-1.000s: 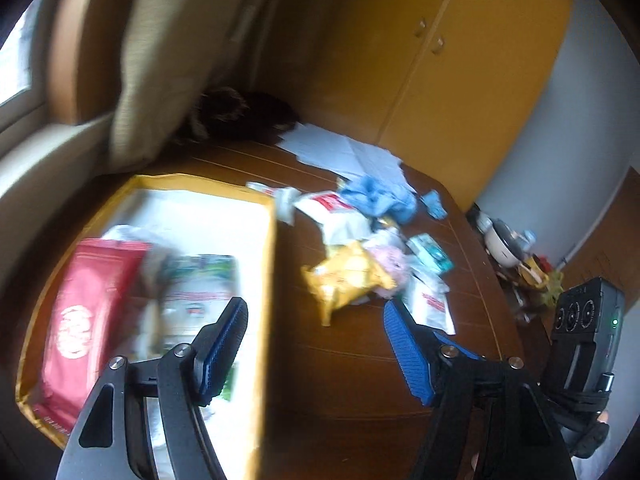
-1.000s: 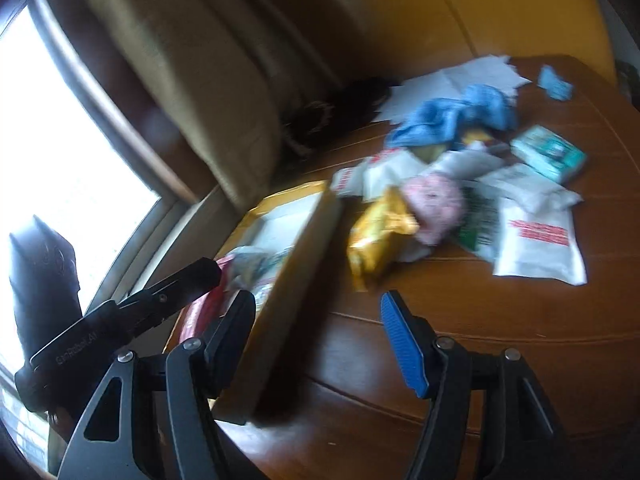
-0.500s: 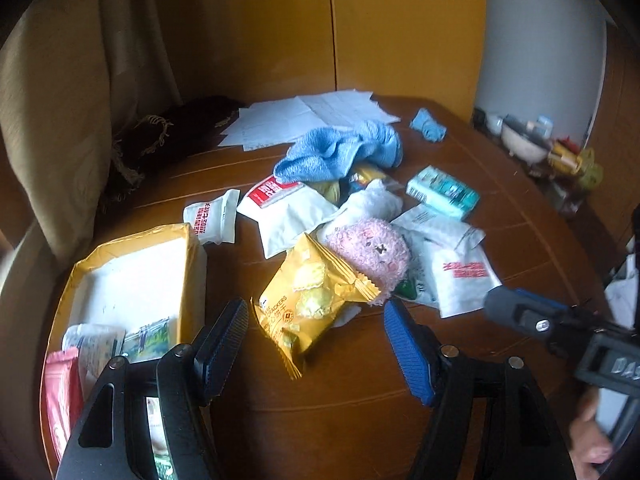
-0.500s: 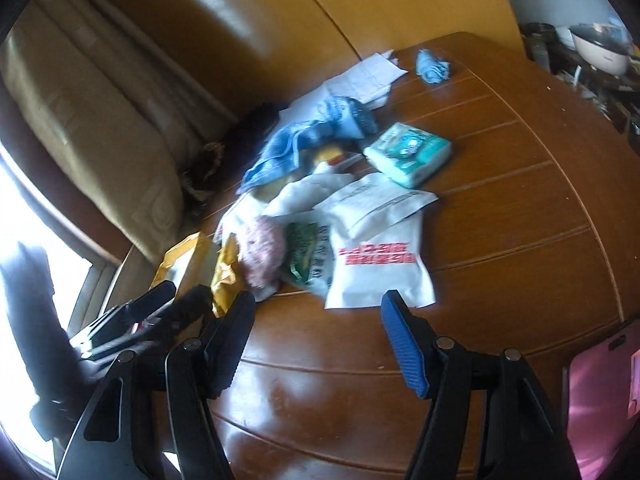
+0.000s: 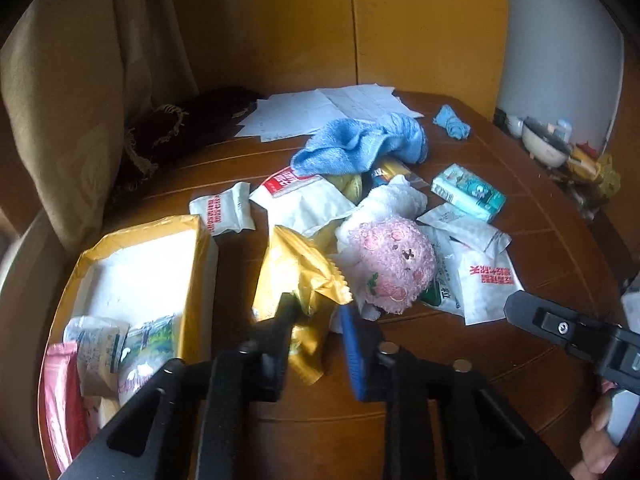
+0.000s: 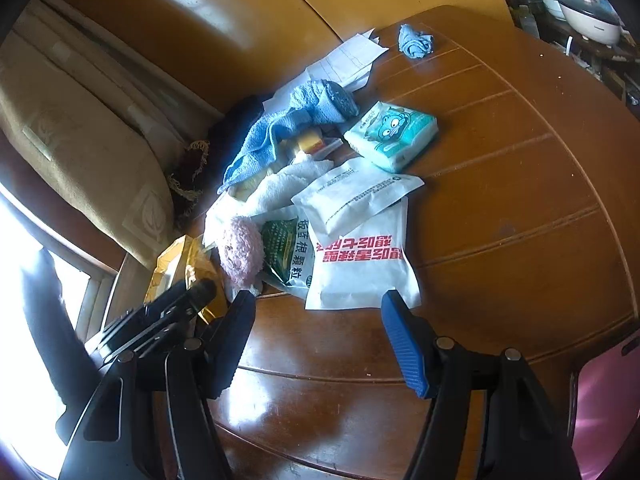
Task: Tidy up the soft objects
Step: 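Grasp the yellow foil snack bag with the left gripper while the right grasps a white printed sachet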
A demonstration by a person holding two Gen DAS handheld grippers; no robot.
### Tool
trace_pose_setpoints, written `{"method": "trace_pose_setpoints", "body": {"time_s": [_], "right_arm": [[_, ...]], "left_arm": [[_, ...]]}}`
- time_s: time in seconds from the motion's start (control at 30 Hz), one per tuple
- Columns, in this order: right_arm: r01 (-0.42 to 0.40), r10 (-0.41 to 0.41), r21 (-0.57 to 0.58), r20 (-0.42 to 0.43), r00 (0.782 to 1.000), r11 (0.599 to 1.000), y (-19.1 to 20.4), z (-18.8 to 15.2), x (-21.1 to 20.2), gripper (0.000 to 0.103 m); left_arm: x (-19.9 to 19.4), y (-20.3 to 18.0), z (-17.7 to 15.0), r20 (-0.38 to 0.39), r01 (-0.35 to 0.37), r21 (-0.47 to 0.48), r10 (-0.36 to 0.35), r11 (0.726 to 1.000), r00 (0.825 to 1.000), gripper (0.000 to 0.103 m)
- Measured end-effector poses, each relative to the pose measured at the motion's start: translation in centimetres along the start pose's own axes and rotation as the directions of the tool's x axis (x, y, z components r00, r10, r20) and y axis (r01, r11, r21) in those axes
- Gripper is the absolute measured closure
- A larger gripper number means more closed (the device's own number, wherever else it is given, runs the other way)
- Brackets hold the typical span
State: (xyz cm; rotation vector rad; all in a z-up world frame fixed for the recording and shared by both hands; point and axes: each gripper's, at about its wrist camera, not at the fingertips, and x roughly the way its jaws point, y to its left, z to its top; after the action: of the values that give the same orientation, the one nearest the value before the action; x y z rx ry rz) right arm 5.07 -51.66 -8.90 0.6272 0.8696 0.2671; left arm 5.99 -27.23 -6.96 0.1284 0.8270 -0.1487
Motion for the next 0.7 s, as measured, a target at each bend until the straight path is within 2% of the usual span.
{"method": "trace_pose_setpoints", "body": {"time_s": [0.17, 0.23, 0.37, 0.47, 0.6, 0.7], "right_arm": [[0.017, -0.018, 0.024, 0.009, 1.0, 1.0, 0.0, 0.5, 0.0, 0.038], [0.031, -0.031, 0.031, 0.002, 1.0, 0.999, 0.1, 0.7, 0.2, 0.038], [0.043, -0.043, 0.027, 0.003, 0.999, 0.999, 0.4, 1.1, 0.2, 0.038], [0.059, -0.06, 0.03, 0.024, 0.998, 0.998, 0.6, 1.8, 0.3, 0.038], [0.085, -0.086, 0.072, 0.011, 0.996, 0.994, 0.7, 3.4, 1.5, 0.038], [0.153, -0.154, 0.083, 0.008, 0.988, 0.985, 0.8, 4.7, 2.5, 0.038]], "left_arm": [[-1.4, 2.6, -0.5, 0.015, 0.069, -0.146, -0.067, 0.987, 0.998, 0.091], [-2.0, 3.3, -0.8, 0.022, 0.085, -0.18, -0.083, 0.98, 0.996, 0.091], [-3.7, 4.7, -1.5, 0.059, 0.18, -0.235, -0.17, 0.955, 0.984, 0.091], [-4.5, 5.0, -2.0, 0.08, 0.202, -0.245, -0.188, 0.948, 0.979, 0.091], [-4.9, 5.0, -2.3, 0.082, 0.236, -0.241, -0.223, 0.941, 0.971, 0.091], [-5.0, 5.2, -2.5, 0.087, 0.256, -0.251, -0.241, 0.934, 0.967, 0.091]]}}
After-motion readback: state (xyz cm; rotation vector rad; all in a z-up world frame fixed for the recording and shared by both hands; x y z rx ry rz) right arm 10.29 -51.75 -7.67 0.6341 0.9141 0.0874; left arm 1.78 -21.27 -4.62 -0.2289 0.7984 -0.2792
